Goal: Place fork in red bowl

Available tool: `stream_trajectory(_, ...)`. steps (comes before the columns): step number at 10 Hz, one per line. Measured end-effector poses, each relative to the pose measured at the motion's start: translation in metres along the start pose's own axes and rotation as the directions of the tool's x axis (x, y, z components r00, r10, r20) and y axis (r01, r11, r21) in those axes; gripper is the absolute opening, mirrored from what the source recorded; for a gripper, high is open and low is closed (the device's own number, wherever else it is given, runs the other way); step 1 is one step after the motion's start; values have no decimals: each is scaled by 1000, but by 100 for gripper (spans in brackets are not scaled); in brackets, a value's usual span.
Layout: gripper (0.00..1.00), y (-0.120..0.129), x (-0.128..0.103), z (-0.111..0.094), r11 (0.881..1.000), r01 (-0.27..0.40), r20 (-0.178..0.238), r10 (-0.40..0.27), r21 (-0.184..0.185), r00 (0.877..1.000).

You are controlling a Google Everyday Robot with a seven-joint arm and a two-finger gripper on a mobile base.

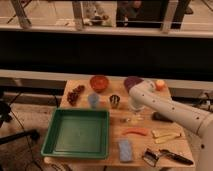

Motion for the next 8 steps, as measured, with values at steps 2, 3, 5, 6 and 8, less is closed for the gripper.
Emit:
stream_trajectory(2, 80, 7, 5, 3, 1000, -3, -4, 3, -18, 1000)
stream_trajectory(3, 80, 9, 5, 5, 1000, -1, -4, 1, -25, 1000)
stream_trajectory(5, 80, 13, 3, 9, 999, 7, -6, -8, -41, 1000)
stream_trajectory(6, 80, 15, 2, 11, 999, 10, -5, -11, -45, 1000)
stream_trajectory(8, 74, 17, -1, 13, 998, 21, -3, -21, -52, 1000)
